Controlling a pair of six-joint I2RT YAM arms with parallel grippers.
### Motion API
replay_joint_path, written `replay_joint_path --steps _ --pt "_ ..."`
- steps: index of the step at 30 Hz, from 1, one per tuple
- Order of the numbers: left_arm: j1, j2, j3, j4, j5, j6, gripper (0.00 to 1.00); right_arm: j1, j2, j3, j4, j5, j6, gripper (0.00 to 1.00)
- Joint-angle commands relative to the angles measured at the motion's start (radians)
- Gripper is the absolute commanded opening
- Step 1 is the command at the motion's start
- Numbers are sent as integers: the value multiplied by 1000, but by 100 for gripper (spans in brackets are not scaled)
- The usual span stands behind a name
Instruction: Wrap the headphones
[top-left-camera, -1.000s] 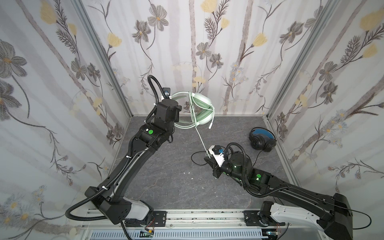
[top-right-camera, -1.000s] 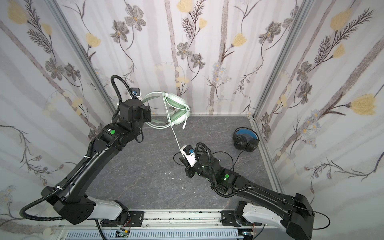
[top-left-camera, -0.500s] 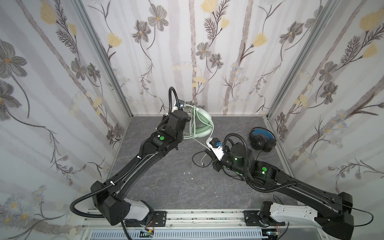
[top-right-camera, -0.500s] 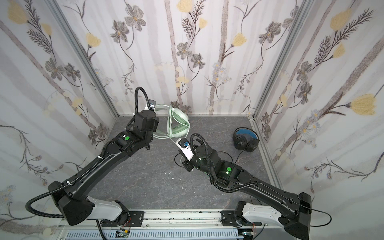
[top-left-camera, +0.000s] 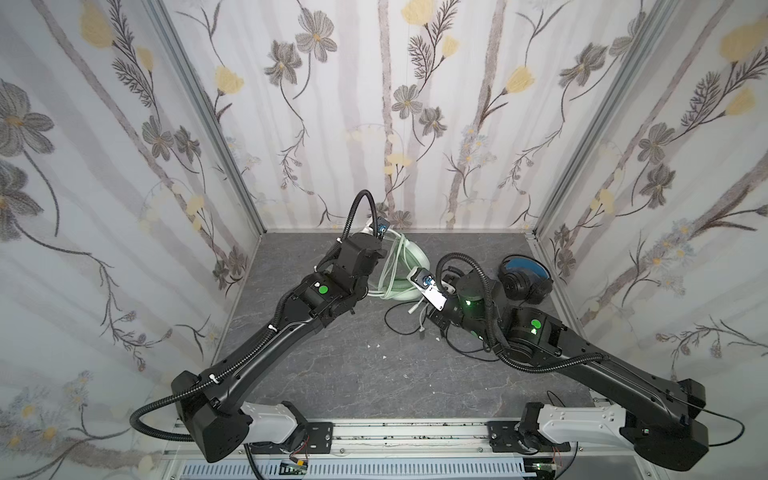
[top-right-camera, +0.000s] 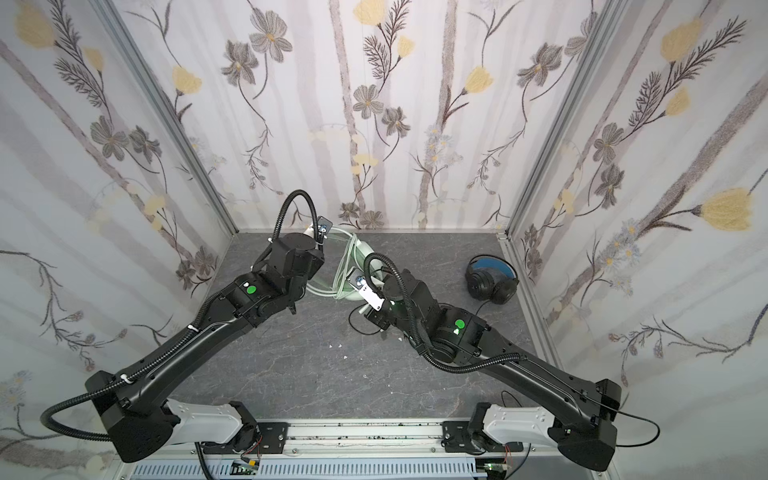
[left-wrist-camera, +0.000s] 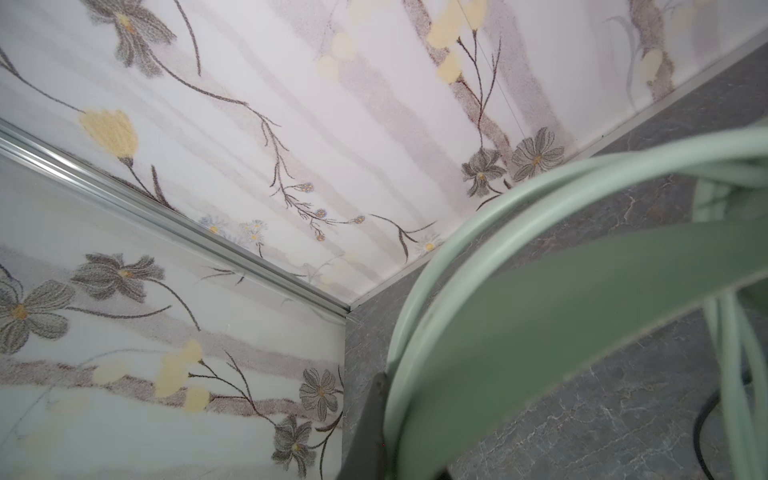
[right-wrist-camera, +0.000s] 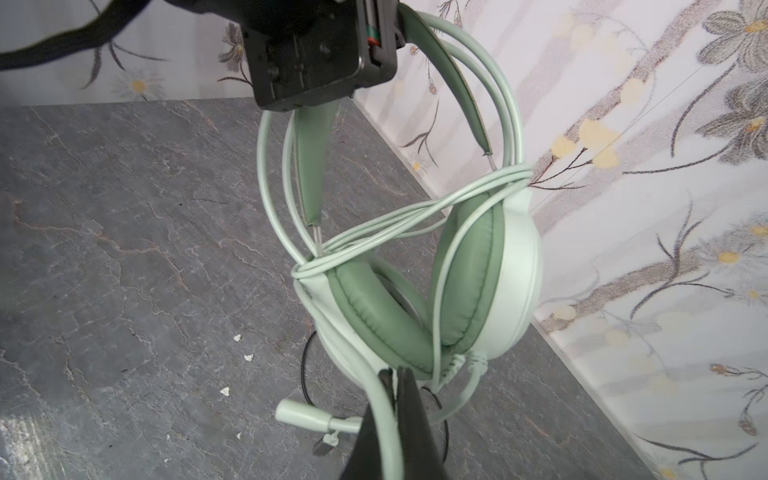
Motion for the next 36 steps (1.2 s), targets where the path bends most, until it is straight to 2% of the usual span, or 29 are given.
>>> replay_joint_path --steps 1,11,17,20,24,30,36 --pt "2 -25 -4 -63 56 45 0 1 10 31 2 81 -77 0" --pt "2 -54 -7 -233 302 44 0 5 58 83 -8 149 -172 0" --pt "-1 -55 -7 -264 298 35 0 29 93 85 -21 275 -280 0" --pt "-1 -81 -16 -267 307 39 0 28 92 80 -12 301 -311 1" --pt "-1 -96 -20 -285 373 32 0 15 57 67 37 245 -295 8" --pt "-10 -102 -4 -352 443 15 0 -21 22 47 61 120 -299 13" --pt "-20 -119 11 -382 481 -18 0 -36 27 27 46 104 -359 8"
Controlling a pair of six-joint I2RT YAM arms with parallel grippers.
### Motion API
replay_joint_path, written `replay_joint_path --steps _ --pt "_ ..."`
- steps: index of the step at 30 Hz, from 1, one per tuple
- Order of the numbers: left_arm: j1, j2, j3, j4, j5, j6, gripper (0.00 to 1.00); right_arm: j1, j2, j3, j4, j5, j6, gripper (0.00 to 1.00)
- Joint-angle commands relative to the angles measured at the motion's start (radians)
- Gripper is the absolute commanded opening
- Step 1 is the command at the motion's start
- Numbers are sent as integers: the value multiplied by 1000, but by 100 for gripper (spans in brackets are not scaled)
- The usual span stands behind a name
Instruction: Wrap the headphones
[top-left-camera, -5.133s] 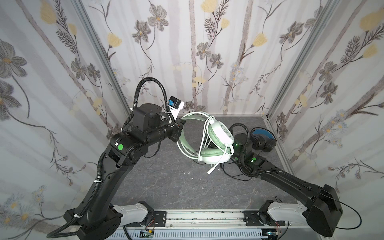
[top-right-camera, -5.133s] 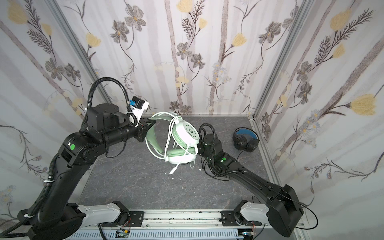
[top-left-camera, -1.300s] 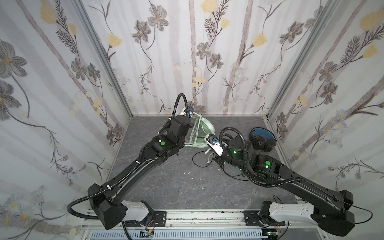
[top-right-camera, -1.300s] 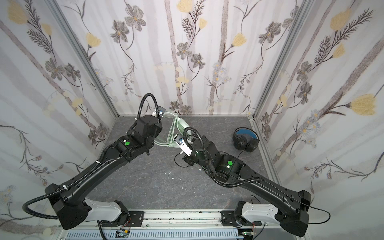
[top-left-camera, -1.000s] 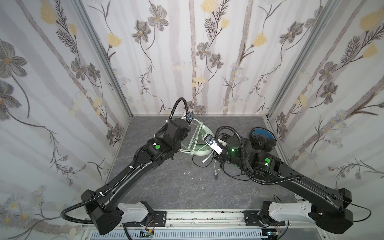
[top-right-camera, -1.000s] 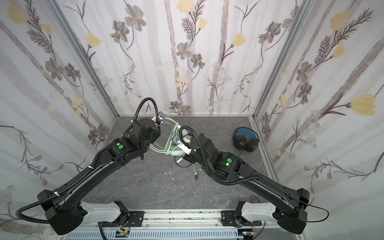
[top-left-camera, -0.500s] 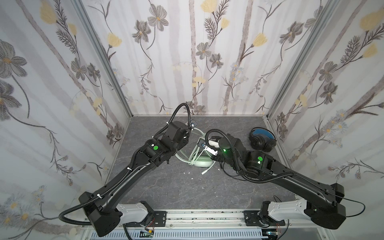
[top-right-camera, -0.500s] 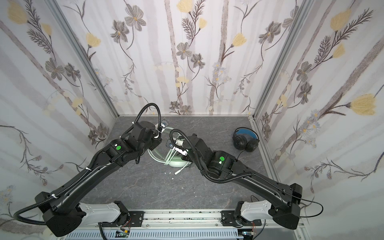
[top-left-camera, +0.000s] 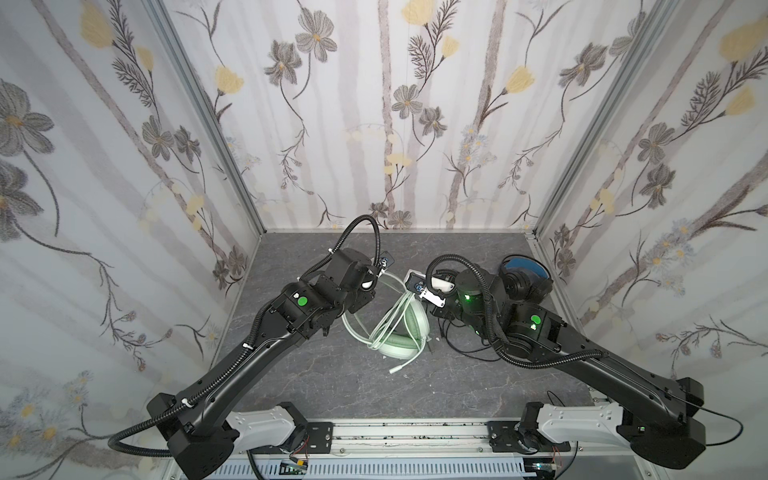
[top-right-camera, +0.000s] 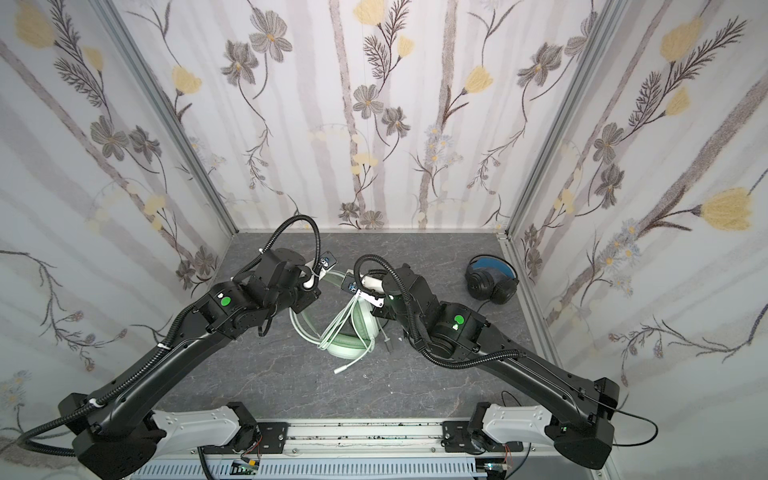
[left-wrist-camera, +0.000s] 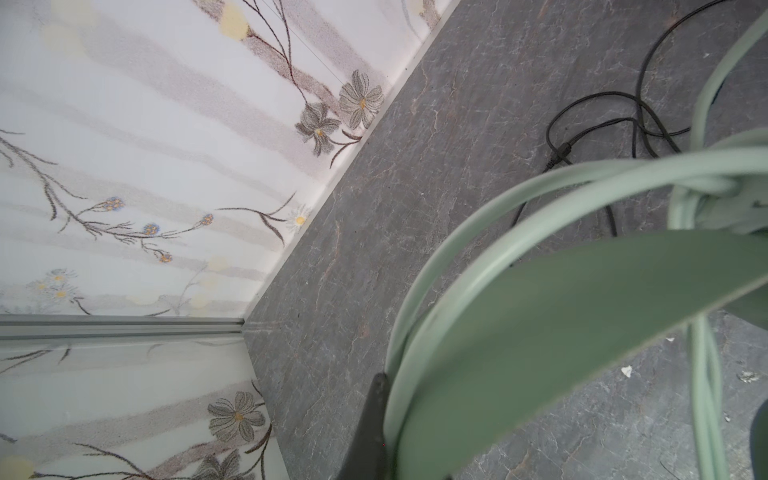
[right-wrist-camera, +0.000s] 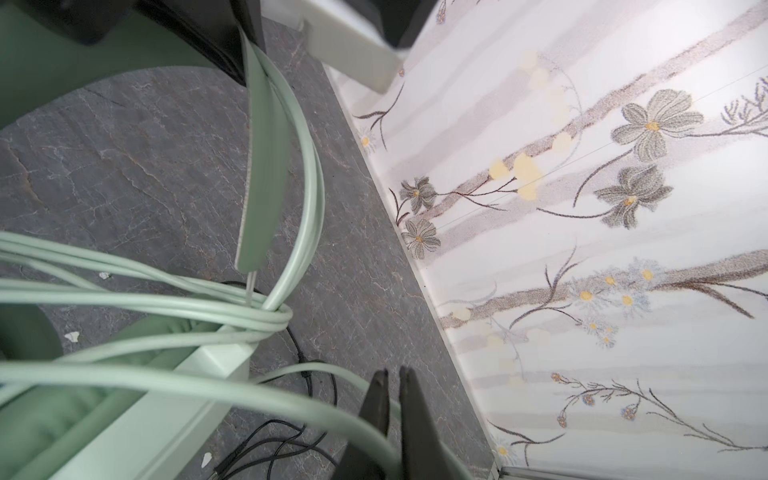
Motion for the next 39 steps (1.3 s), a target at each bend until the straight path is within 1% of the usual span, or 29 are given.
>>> replay_joint_path --steps 1,3,6,11,12,14,17,19,22,23,30,35,37,39 --pt "-5 -15 16 -15 56 -28 0 -19 4 1 61 -15 -13 8" --pt "-13 -20 18 -23 64 -37 0 -42 6 3 73 -37 18 7" --pt "-26 -24 29 -35 88 -54 0 -88 15 15 79 -101 82 7" --pt "-37 -21 48 -57 144 -88 0 -120 51 26 103 -151 128 6" --pt "-37 -23 78 -55 152 -95 0 -125 59 28 104 -158 132 6" --pt "-37 -26 88 -54 167 -109 0 -134 67 21 114 -179 145 6" --pt "-35 -25 98 -55 172 -133 0 -161 55 -7 140 -229 181 9" --pt "-37 -16 113 -66 154 -154 0 -176 32 -34 165 -264 201 11" --pt "-37 -19 141 -76 165 -181 0 -185 2 -72 197 -312 234 13" --pt "-38 -26 144 -67 172 -189 0 -220 -7 -84 208 -333 246 14" --pt "-36 -18 228 -72 221 -240 0 -254 -34 -142 311 -433 319 24" --pt "-36 13 346 -101 258 -292 0 -283 -53 -167 382 -507 380 33" --pt "-37 20 378 -105 263 -304 0 -296 -67 -191 421 -540 408 39" --pt "-37 32 415 -117 261 -312 0 -307 -85 -222 466 -558 439 49"
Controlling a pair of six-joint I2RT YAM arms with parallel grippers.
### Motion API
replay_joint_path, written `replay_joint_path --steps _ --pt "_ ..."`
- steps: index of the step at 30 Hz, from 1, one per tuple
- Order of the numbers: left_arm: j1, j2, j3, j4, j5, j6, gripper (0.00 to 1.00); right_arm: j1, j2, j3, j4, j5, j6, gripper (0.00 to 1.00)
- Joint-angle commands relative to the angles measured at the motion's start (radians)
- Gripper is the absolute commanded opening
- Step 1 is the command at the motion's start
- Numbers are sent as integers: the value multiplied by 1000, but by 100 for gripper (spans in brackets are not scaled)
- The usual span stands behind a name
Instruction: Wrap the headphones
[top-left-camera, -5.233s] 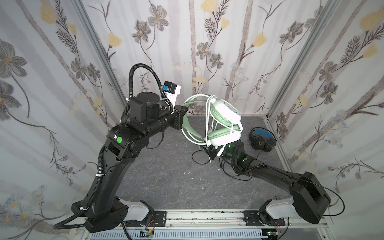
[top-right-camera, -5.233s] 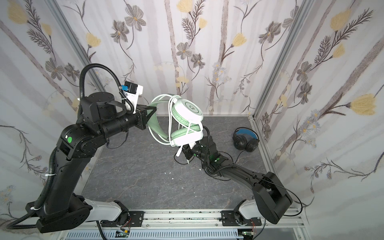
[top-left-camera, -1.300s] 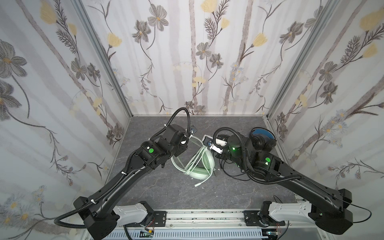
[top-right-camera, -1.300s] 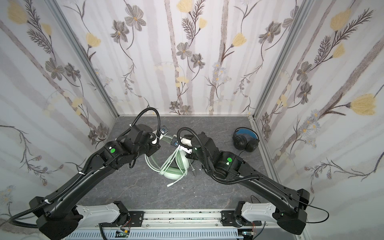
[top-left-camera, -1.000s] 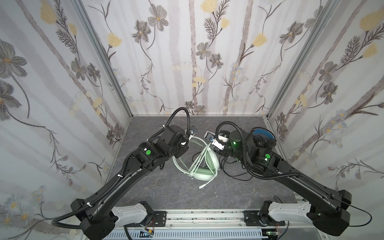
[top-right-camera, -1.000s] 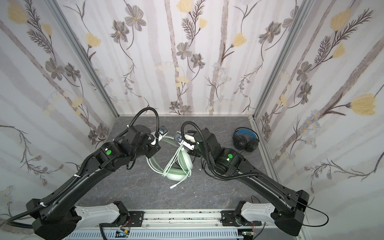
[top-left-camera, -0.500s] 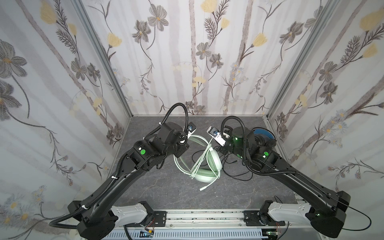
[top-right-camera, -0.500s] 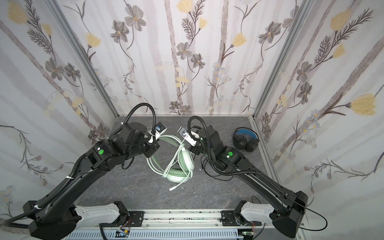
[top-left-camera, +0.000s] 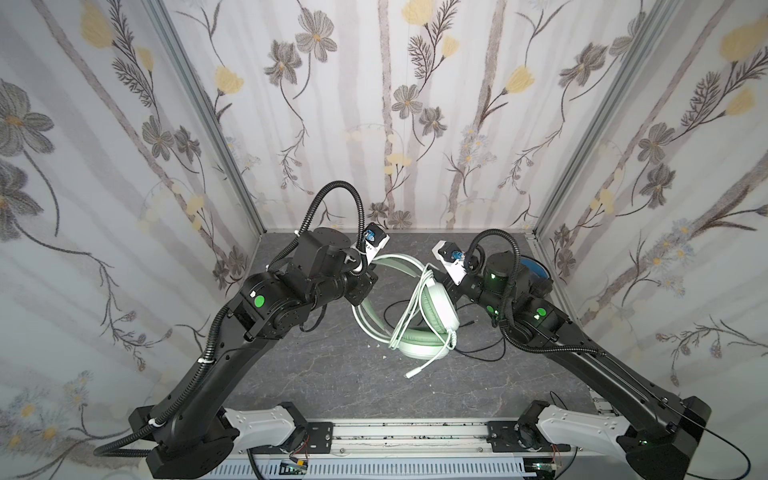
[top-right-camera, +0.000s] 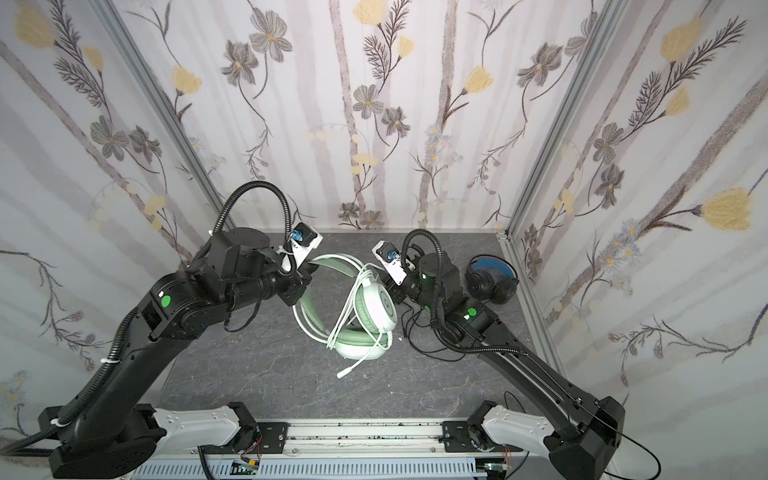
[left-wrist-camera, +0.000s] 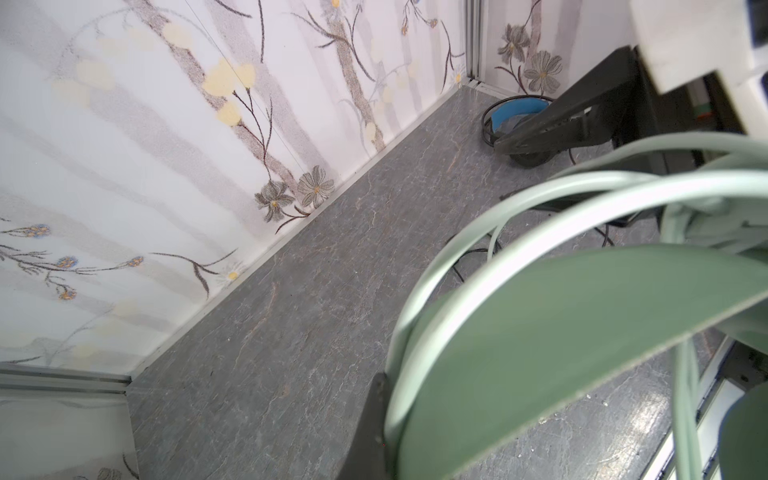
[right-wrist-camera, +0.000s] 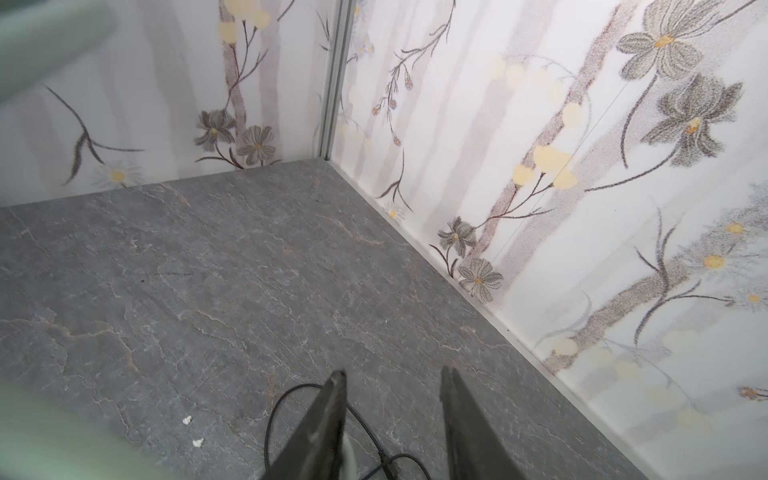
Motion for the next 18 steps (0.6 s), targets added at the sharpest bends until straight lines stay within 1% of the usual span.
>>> replay_joint_path --steps 1,3,7,13,18 --pt "0 18 63 27 29 -66 0 -13 -23 -39 136 -77 80 53" --pt "-1 41 108 10 21 -83 0 -22 -39 -67 174 -96 111 57" --pt "0 75 189 -2 30 -118 0 -31 -69 -123 246 -122 170 62" --pt "-1 140 314 -52 27 -157 0 -31 -120 -206 301 -151 246 63" --pt "-1 161 365 -59 49 -187 0 -33 -160 -293 359 -157 301 64"
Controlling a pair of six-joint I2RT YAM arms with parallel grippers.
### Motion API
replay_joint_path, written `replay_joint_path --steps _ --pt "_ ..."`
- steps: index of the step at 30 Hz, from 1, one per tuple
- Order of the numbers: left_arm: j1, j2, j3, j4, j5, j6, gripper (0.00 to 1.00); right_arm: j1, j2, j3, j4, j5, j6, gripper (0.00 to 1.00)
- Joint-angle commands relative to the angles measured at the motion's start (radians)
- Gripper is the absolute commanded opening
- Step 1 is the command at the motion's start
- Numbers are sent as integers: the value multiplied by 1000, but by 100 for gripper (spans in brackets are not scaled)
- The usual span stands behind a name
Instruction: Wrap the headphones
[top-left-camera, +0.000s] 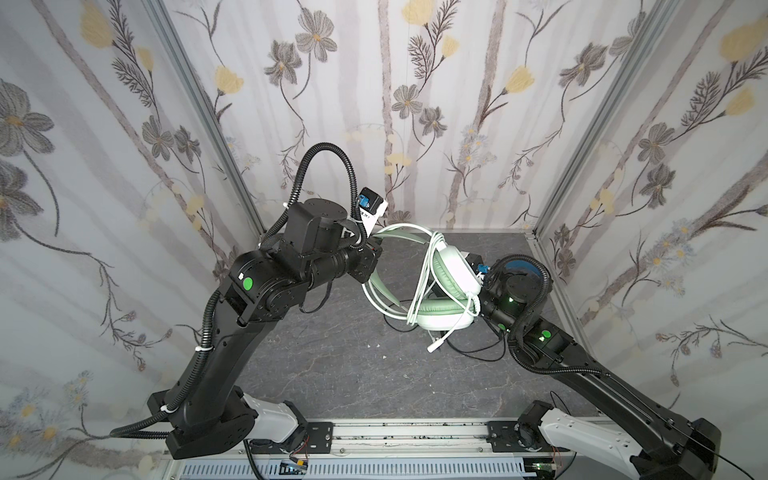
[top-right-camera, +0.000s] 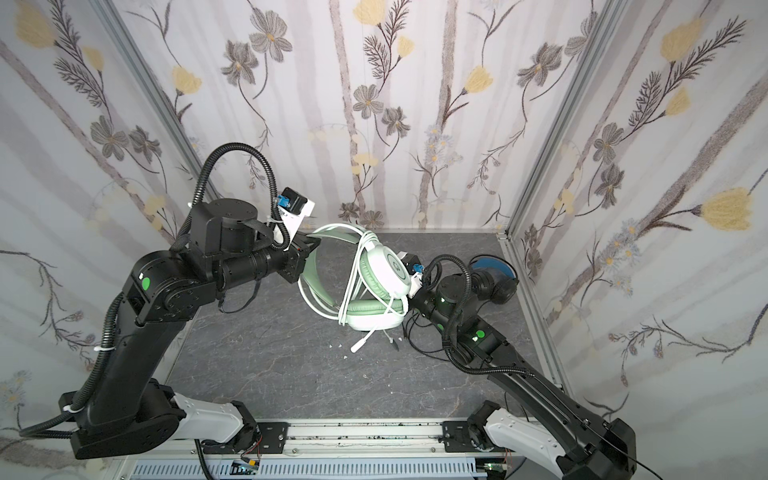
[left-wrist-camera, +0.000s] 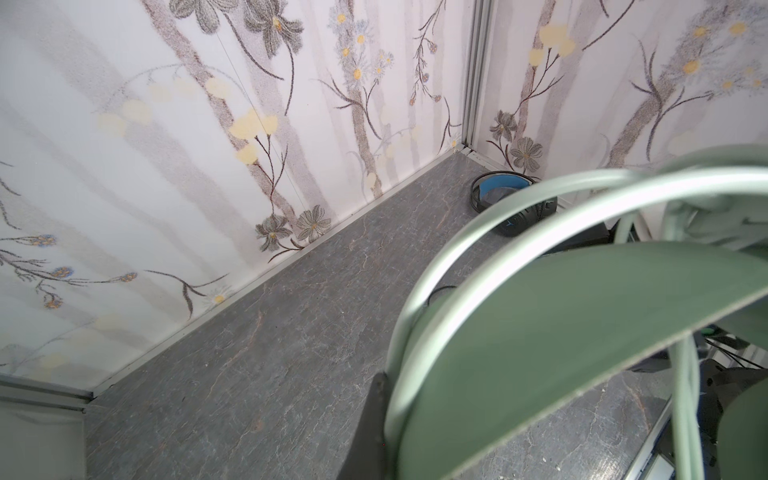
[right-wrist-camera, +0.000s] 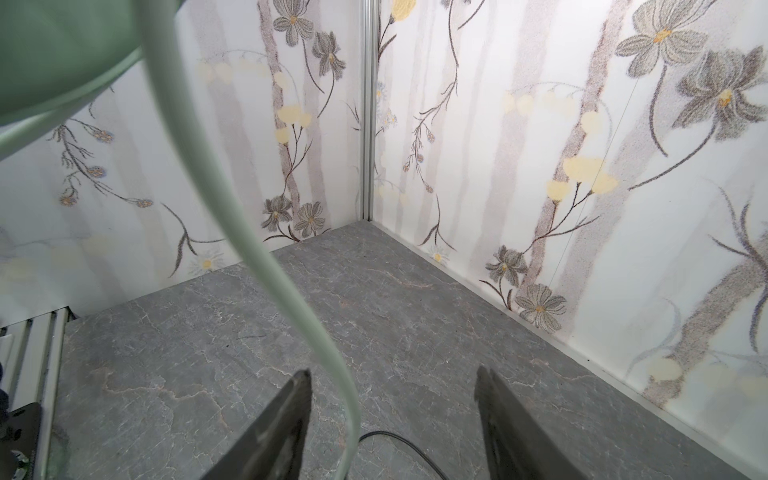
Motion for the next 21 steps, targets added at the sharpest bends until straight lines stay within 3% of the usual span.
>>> replay_joint_path --steps 1,21 --pt "-1 7 35 39 40 -67 0 0 -10 -37 100 -24 75 64" --pt "0 78 139 47 56 -112 0 -11 166 -129 319 -73 172 64"
